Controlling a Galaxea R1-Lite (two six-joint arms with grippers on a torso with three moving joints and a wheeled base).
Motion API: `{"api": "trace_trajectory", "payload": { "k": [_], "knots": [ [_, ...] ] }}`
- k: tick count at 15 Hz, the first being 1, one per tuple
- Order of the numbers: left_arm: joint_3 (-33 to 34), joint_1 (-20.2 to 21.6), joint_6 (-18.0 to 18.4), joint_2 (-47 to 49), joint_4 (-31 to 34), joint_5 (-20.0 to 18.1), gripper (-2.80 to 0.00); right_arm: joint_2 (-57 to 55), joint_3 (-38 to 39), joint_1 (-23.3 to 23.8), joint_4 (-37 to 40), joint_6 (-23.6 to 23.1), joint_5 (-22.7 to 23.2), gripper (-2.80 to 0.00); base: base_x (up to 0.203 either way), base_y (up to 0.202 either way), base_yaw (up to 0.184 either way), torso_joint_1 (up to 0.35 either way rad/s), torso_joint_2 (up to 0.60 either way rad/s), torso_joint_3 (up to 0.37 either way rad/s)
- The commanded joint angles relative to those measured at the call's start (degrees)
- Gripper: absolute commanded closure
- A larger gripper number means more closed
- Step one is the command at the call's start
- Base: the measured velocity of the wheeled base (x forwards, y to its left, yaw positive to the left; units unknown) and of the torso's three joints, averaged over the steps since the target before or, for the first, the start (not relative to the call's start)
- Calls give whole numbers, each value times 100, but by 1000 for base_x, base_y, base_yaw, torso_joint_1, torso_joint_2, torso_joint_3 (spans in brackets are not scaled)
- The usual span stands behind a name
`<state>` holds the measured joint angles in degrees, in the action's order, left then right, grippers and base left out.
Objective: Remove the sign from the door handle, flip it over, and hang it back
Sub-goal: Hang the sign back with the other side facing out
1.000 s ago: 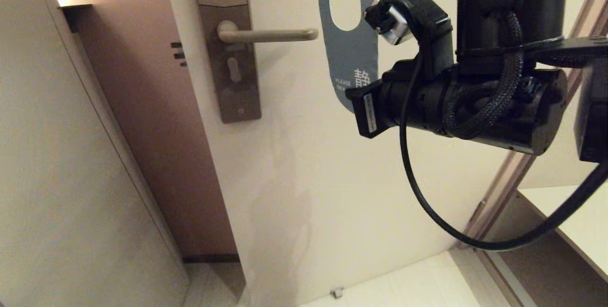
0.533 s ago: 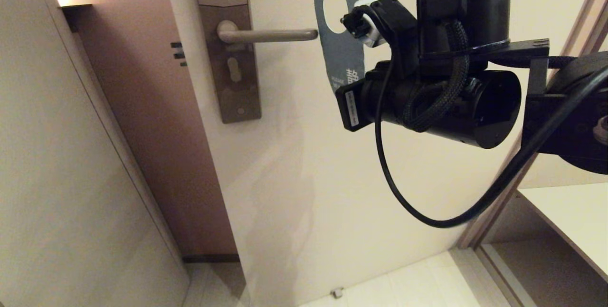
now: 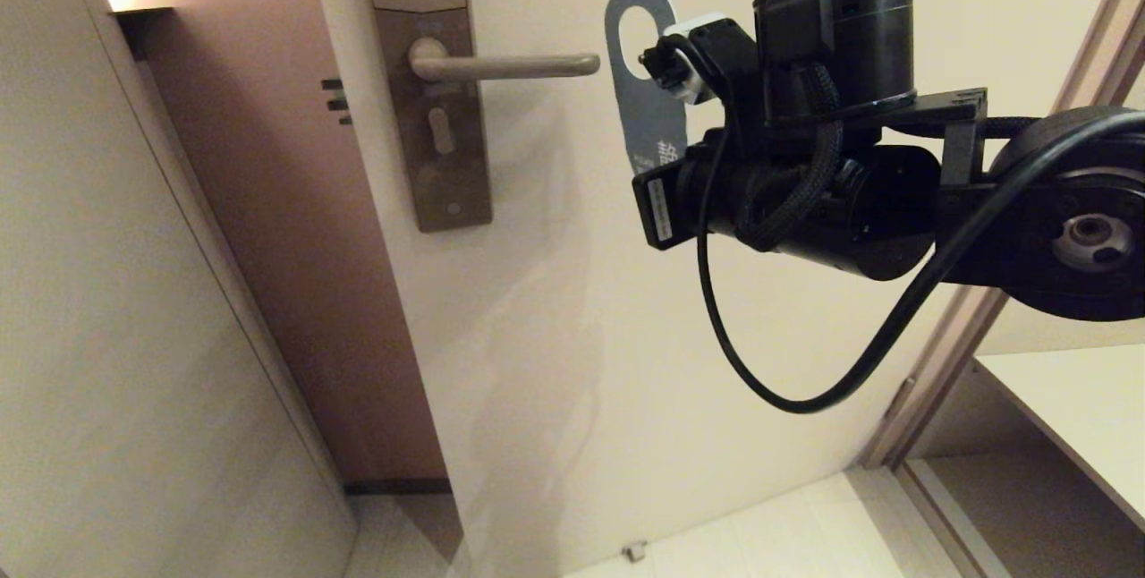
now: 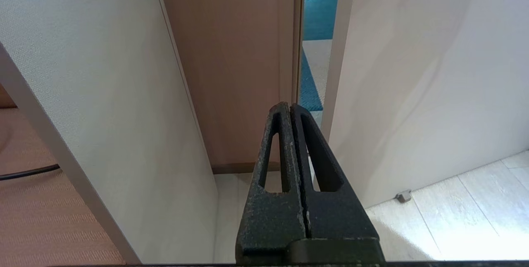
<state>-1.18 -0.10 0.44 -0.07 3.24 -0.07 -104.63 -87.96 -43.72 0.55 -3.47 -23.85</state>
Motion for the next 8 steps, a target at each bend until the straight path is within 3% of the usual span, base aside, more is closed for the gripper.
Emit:
{"api": "trace_trajectory", "payload": {
  "k": [1, 8],
  "knots": [
    [4, 1, 0, 7, 1, -1, 0, -5, -2, 71, -2, -4, -14, 0, 0, 0, 0, 0, 0, 0],
    [4, 1, 0, 7, 1, -1, 0, -240, -196, 180, -2, -4, -14, 0, 0, 0, 0, 0, 0, 0]
  ]
}}
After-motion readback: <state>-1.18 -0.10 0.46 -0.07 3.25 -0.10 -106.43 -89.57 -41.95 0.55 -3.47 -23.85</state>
